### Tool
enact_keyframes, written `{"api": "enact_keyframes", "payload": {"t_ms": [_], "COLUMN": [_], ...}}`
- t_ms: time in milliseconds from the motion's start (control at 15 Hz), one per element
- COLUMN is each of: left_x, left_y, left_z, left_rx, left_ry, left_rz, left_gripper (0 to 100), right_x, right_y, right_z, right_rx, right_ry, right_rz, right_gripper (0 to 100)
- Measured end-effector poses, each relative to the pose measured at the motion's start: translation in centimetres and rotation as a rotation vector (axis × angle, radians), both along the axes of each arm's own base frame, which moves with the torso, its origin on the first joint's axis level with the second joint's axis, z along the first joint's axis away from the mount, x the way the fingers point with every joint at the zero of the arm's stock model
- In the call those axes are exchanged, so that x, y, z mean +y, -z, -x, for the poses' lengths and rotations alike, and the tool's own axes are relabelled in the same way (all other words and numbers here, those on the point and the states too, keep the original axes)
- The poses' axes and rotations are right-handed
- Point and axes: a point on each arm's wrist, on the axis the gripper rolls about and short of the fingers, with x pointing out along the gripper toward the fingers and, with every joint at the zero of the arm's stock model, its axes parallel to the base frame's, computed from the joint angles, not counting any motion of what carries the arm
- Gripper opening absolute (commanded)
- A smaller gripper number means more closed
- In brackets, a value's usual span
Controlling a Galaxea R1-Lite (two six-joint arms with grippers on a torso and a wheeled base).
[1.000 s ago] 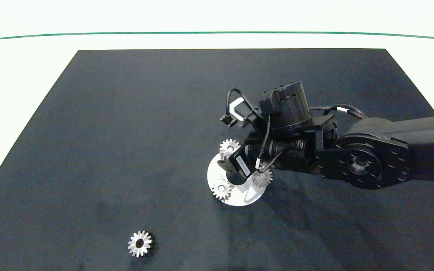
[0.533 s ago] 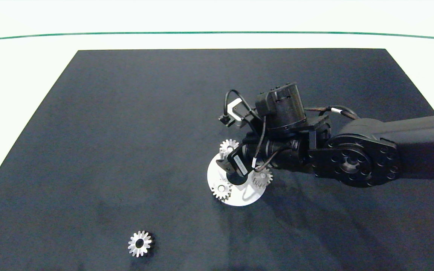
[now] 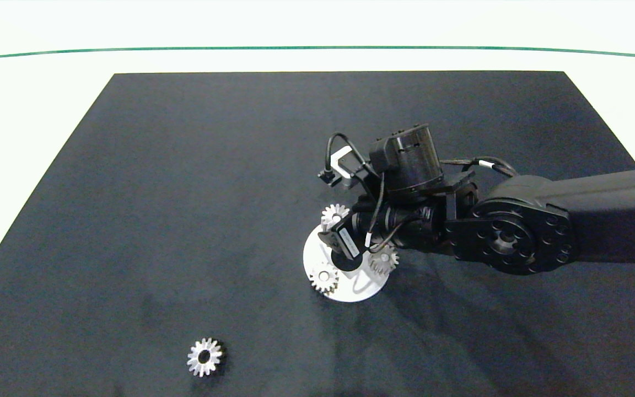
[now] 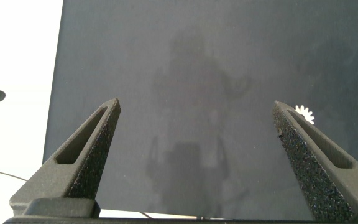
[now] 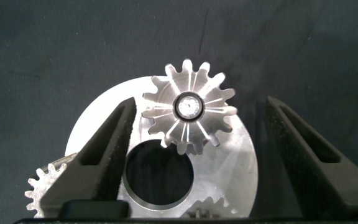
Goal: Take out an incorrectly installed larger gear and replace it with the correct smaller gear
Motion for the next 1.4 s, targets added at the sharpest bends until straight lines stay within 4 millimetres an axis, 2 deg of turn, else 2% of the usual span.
{"api": "enact_keyframes", "payload": {"t_ms": [1400], "left_x": [0.0], "left_y": [0.07], "left_z": [0.01], "left_rx": [0.001], "left_ry": [0.001], "left_rz": [0.0], "left_gripper": [100], "right_x": [0.71], "right_y": [0.6], "right_z": [-0.52], "right_rx": [-0.009], "right_ry": [0.044], "right_rz": [-0.025], "right_gripper": [36]}}
